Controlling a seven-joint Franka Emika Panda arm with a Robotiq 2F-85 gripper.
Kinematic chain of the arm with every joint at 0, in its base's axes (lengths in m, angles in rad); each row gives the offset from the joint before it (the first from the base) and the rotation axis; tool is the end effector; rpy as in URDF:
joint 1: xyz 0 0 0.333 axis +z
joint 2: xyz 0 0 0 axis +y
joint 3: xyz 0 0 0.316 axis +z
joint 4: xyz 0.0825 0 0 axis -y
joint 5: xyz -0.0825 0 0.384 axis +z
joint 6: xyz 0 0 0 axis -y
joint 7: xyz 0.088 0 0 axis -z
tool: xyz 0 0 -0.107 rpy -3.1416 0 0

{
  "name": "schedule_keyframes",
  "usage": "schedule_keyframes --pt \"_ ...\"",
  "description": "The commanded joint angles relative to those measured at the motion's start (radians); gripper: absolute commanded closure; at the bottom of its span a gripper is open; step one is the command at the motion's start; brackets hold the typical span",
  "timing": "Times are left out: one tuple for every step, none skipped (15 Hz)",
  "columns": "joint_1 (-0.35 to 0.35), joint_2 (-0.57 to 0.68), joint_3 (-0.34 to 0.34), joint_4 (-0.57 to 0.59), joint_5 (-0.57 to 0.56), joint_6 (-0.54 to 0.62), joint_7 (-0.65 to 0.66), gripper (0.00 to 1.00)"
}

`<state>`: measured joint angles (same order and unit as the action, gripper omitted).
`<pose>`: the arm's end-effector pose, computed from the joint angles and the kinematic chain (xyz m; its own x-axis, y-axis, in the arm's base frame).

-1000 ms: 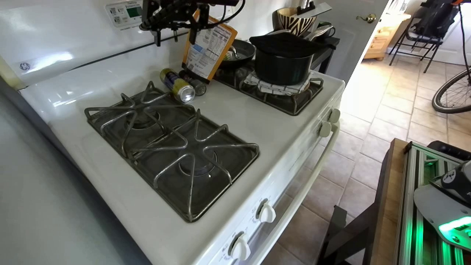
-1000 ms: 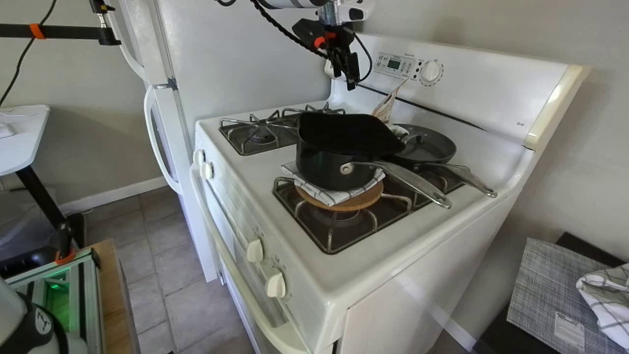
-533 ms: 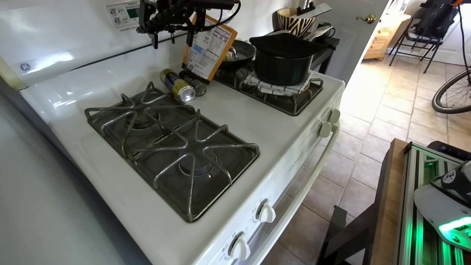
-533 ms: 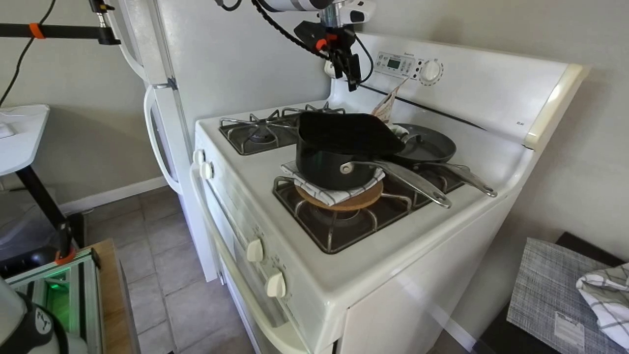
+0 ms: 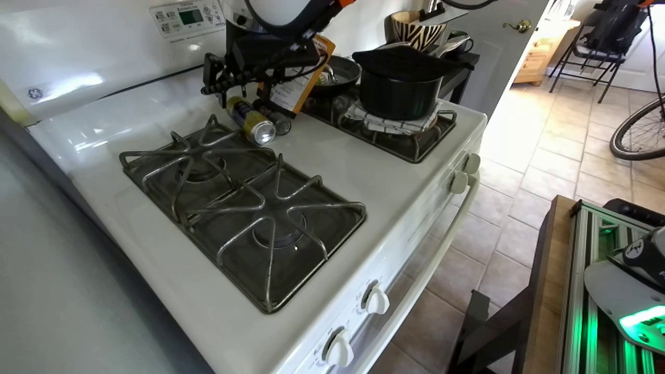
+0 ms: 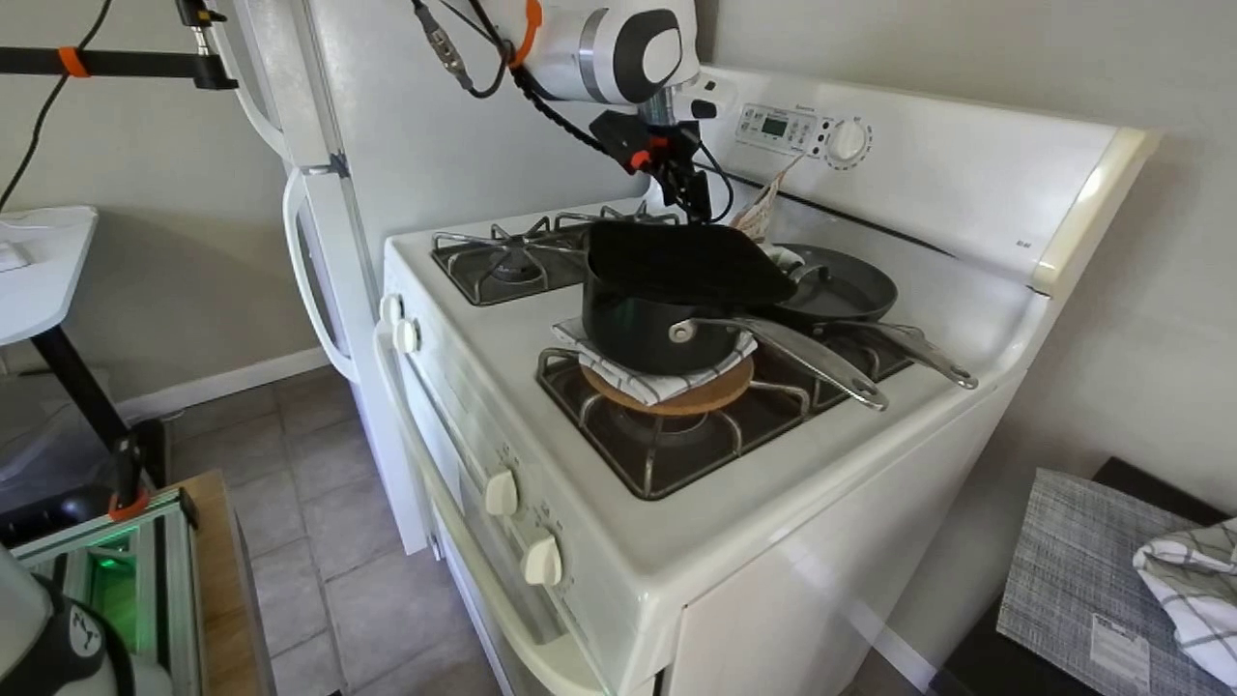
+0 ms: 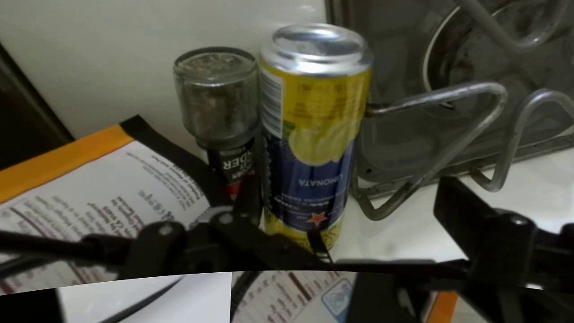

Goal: Move the can to the pan

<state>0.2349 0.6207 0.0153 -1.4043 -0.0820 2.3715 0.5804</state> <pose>0.7287 0.1827 0.3770 0.9033 -0.2878 0.3181 -0.2587 -0.9570 -0.1312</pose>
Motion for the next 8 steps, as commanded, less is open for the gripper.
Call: schedule_keyframes --pt "0.033 0.066 -0.038 0.054 -0.003 0.051 0.024 0.0" --pt "0.039 0.074 -0.047 0.061 -0.008 0.047 0.024 0.0" --pt "0.04 0.085 -0.049 0.072 -0.002 0.028 0.02 0.0" --pt "0.041 0.094 -0.05 0.084 0.003 0.002 0.018 0.0" --pt "0.043 0.101 -0.054 0.093 0.003 -0.017 0.018 0.0" --pt "0.042 0.106 -0.053 0.095 0.005 -0.018 0.016 0.0" --pt "0.045 0.113 -0.057 0.102 0.003 -0.029 0.017 0.0" --pt "0.044 0.12 -0.054 0.112 0.006 -0.05 0.01 0.0"
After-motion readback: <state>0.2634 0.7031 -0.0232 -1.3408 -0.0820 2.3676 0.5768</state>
